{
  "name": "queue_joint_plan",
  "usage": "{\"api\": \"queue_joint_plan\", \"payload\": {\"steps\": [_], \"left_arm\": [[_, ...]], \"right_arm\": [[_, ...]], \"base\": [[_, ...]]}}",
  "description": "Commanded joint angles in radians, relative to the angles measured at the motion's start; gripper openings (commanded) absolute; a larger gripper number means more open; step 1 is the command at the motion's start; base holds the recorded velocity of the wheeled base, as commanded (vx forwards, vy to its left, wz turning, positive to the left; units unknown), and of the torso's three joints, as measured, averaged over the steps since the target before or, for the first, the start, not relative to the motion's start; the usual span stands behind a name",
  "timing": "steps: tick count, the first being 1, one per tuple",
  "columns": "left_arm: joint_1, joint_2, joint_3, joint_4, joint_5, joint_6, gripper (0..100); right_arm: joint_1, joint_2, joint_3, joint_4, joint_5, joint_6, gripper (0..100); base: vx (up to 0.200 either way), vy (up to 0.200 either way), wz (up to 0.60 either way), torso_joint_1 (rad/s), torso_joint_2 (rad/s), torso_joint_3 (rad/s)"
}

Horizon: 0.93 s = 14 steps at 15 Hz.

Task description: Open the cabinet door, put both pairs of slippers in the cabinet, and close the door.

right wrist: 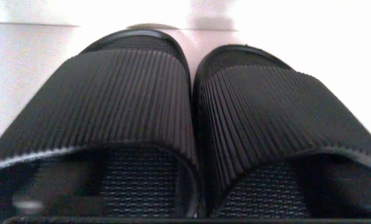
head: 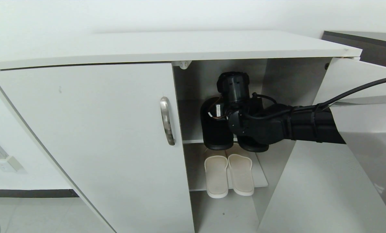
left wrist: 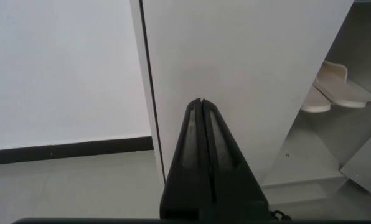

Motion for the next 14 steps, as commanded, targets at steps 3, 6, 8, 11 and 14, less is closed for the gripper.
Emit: {"api": "queue_joint_plan", "payload": {"steps": [3,6,8,11,14], "left_arm": [[0.000,0.000,0.000,0.000,0.000,0.002,0],[0.000,0.000,0.000,0.000,0.000,0.002,0],[0.000,0.000,0.000,0.000,0.000,0.002,0],[0.000,0.000,0.000,0.000,0.000,0.001,0],[0.000,0.000,0.000,0.000,0.000,-0.001,0]], "right_arm": [[0.007,-0.047,0.064,-0.003,-0.001,0.001,100],[0.010,-0.087,0.133,-0.011,-0.001,0.006,100],[0.018,-0.116,0.170,-0.014,0.000,0.010,100],[0.056,-0.183,0.238,-0.014,-0.001,0.013,100],[0.112,-0.265,0.345,-0.035,-0.007,0.016,100]], "base": [[0.000,0.000,0.00,0.000,0.00,0.000],[0.000,0.000,0.00,0.000,0.00,0.000],[0.000,0.000,0.00,0.000,0.00,0.000],[0.000,0.000,0.00,0.000,0.00,0.000],[0.000,0.000,0.00,0.000,0.00,0.000]]}}
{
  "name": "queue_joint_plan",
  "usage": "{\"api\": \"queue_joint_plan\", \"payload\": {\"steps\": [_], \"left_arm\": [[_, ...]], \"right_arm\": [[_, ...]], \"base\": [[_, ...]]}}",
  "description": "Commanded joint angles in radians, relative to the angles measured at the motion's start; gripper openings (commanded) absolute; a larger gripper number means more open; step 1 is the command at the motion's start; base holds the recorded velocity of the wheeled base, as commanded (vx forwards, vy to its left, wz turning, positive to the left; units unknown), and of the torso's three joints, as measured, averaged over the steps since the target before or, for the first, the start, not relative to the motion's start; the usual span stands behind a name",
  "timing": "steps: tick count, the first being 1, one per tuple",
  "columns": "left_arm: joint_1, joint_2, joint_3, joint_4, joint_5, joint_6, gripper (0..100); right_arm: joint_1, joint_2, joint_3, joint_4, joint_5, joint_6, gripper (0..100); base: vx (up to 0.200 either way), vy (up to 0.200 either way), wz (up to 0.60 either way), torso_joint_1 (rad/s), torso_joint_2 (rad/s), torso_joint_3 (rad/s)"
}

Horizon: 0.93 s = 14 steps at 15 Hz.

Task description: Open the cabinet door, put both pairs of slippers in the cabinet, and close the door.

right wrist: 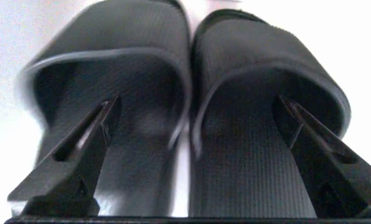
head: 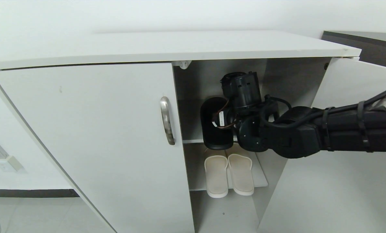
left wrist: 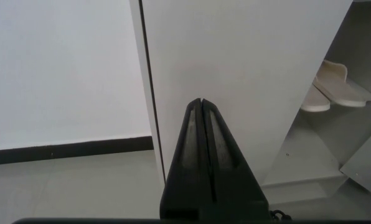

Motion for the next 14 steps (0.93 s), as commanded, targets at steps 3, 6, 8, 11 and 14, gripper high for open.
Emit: {"api": "queue_joint_plan", "payload": {"steps": [3,6,8,11,14], "left_arm": [[0.000,0.000,0.000,0.000,0.000,-0.001,0],[0.000,0.000,0.000,0.000,0.000,0.001,0],[0.000,0.000,0.000,0.000,0.002,-0.001,0],[0.000,0.000,0.000,0.000,0.002,-0.001,0],[0.000,0.000,0.000,0.000,0.002,-0.002,0]], "right_arm": [[0.070,-0.154,0.175,-0.025,-0.002,0.006,100],[0.113,-0.232,0.298,-0.074,-0.004,0.007,100],[0.141,-0.289,0.425,-0.155,0.004,0.009,100],[0.169,-0.331,0.602,-0.350,0.033,0.003,100],[0.178,-0.343,0.703,-0.477,0.067,-0.007,100]], "base": [[0.000,0.000,0.00,0.000,0.00,0.000],[0.000,0.000,0.00,0.000,0.00,0.000],[0.000,0.000,0.00,0.000,0.00,0.000],[0.000,0.000,0.00,0.000,0.00,0.000],[0.000,0.000,0.00,0.000,0.00,0.000]]}}
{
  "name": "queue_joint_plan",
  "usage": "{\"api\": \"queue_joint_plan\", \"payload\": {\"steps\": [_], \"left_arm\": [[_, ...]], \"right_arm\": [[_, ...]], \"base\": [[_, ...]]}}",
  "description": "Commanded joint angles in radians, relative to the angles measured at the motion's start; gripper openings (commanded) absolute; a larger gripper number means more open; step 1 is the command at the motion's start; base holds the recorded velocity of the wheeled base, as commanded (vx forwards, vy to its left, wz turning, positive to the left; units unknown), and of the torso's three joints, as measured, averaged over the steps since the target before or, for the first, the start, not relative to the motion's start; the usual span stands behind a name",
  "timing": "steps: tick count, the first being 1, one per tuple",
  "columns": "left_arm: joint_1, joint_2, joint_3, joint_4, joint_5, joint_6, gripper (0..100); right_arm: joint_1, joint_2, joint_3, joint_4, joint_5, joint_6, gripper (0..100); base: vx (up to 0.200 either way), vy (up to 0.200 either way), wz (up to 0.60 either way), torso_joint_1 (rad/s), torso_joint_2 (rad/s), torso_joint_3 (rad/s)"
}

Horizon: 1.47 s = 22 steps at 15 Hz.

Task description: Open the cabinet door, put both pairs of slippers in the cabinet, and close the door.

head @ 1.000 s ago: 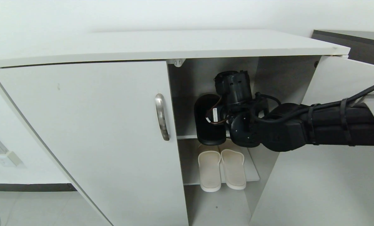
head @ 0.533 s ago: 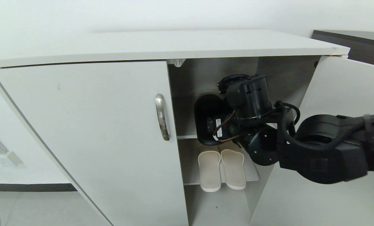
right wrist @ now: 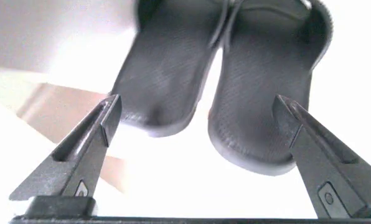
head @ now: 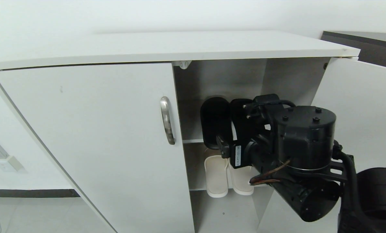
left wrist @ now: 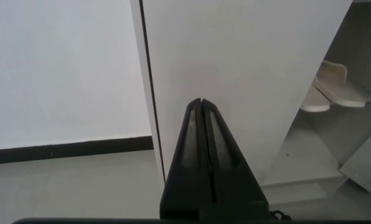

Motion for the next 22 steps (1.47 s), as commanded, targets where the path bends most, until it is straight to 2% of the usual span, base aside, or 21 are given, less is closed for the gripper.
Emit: {"api": "queue_joint_plan", "payload": {"steps": [1,2,3,7,13,22], "left_arm": [[0.000,0.000,0.000,0.000,0.000,0.000,0],[0.000,0.000,0.000,0.000,0.000,0.001,0],[0.000,0.000,0.000,0.000,0.000,0.001,0],[0.000,0.000,0.000,0.000,0.000,0.000,0],[0.000,0.000,0.000,0.000,0.000,0.000,0],[0.000,0.000,0.000,0.000,-0.001,-0.002,0]], "right_arm": [[0.007,-0.019,0.052,-0.024,0.022,-0.003,100],[0.009,-0.019,0.053,-0.025,0.025,-0.003,100],[0.013,-0.021,0.058,-0.027,0.025,-0.002,0],[0.042,-0.033,0.101,-0.027,0.086,0.000,0],[0.055,-0.016,0.115,-0.027,0.093,0.000,0],[0.032,0.004,0.124,-0.025,0.105,-0.002,0]], "base": [[0.000,0.000,0.00,0.000,0.00,0.000],[0.000,0.000,0.00,0.000,0.00,0.000],[0.000,0.000,0.00,0.000,0.00,0.000],[0.000,0.000,0.00,0.000,0.00,0.000],[0.000,0.000,0.00,0.000,0.00,0.000],[-0.200,0.000,0.00,0.002,0.00,0.002]]}}
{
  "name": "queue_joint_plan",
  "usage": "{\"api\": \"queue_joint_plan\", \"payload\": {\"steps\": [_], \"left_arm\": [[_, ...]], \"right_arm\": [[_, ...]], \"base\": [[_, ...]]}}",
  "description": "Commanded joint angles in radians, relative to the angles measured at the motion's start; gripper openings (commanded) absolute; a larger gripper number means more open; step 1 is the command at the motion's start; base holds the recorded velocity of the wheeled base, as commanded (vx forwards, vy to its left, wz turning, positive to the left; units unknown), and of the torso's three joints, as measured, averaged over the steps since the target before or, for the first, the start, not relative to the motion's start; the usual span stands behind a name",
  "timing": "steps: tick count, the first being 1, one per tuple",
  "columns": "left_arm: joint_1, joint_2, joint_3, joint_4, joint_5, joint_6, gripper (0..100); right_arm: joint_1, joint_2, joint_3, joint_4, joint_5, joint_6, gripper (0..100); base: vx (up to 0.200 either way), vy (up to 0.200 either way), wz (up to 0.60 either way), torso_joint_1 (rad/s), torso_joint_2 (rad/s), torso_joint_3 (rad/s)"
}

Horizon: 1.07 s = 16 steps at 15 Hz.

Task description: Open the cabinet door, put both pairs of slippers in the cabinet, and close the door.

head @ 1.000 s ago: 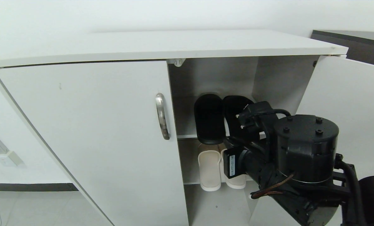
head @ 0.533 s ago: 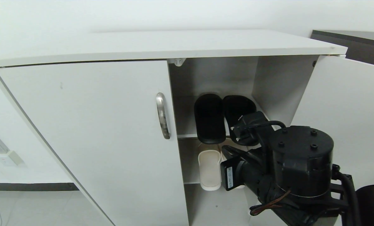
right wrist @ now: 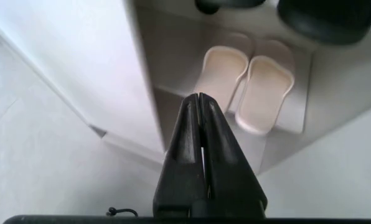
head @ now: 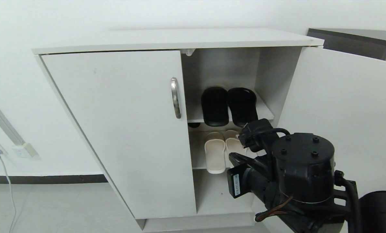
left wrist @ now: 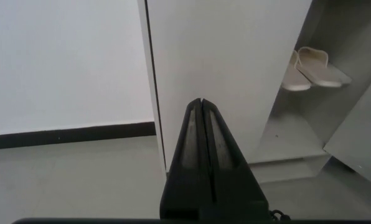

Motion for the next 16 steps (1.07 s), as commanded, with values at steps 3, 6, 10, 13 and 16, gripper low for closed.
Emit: {"api": "queue_joint_plan", "payload": {"steps": [3,6,10,13,16], "left_arm": [[0.000,0.002,0.000,0.000,0.000,0.000,0],[0.000,0.000,0.000,0.000,0.000,0.000,0],[0.000,0.000,0.000,0.000,0.001,0.000,0],[0.000,0.000,0.000,0.000,0.001,0.000,0],[0.000,0.000,0.000,-0.002,0.001,0.000,0]], "right_arm": [[-0.026,0.029,0.003,-0.001,0.012,0.004,0],[-0.041,0.030,0.009,-0.001,0.024,0.001,0],[-0.049,0.052,0.010,-0.001,0.024,0.004,0],[-0.049,0.058,0.015,-0.001,0.021,0.008,0],[-0.049,0.060,0.020,-0.001,0.024,0.008,0]], "base": [[-0.200,0.000,0.00,0.002,0.00,0.001],[-0.200,0.000,0.00,0.002,0.00,0.006],[-0.150,0.000,0.00,0.003,0.00,0.002],[0.000,0.000,0.00,0.000,0.00,0.000],[0.000,0.000,0.00,0.000,0.00,0.000]]}}
